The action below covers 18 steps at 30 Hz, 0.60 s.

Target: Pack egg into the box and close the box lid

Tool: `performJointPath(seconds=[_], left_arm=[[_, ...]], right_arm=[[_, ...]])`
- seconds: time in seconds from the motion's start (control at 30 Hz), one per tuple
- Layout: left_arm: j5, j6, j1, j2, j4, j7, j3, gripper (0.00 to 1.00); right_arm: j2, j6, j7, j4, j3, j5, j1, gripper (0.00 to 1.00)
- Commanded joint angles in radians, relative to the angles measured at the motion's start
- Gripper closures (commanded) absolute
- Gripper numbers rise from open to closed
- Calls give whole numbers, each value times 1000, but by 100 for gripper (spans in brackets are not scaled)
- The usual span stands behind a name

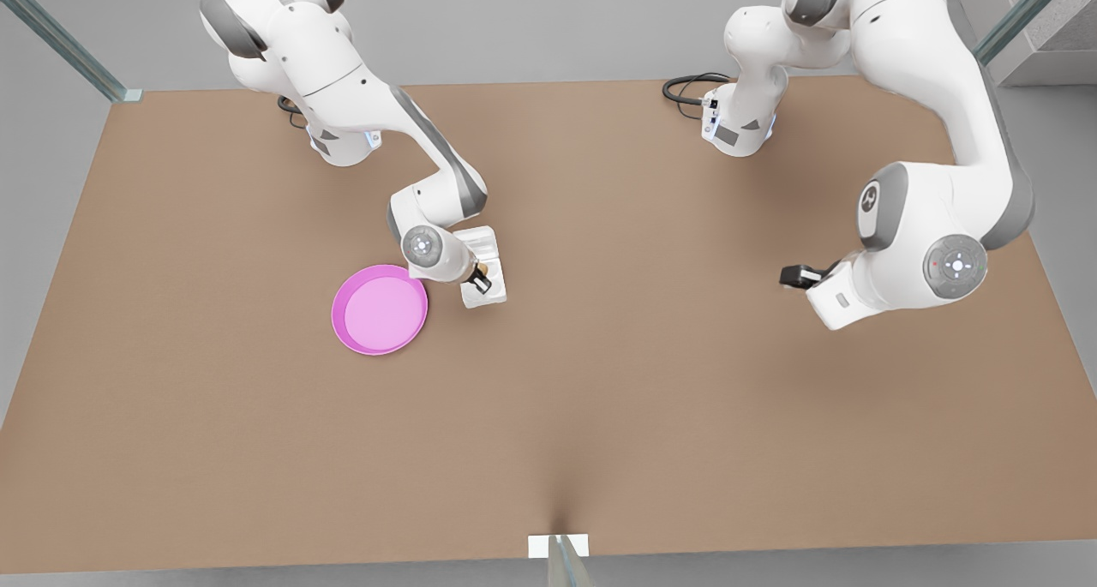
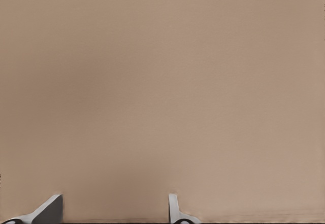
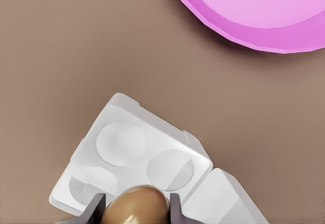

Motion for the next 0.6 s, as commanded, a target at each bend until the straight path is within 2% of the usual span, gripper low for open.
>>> performJointPath(seconds=[0.0,0.03,0.23,0.57], left_arm=[[10,0,0,0,0,-1,0,0],[8,-1,-2,1,0,-33,0,0],[8,-44,-109,-2,0,39,-6,0],[-13,-56,-115,0,3,36,-6,0]], right_arm=[[0,-1,0,0,0,-1,0,24],[0,-1,0,0,0,-1,-2,0],[0,-2,-1,0,0,-1,-2,0],[12,-2,-10,72,0,-4,-63,0]])
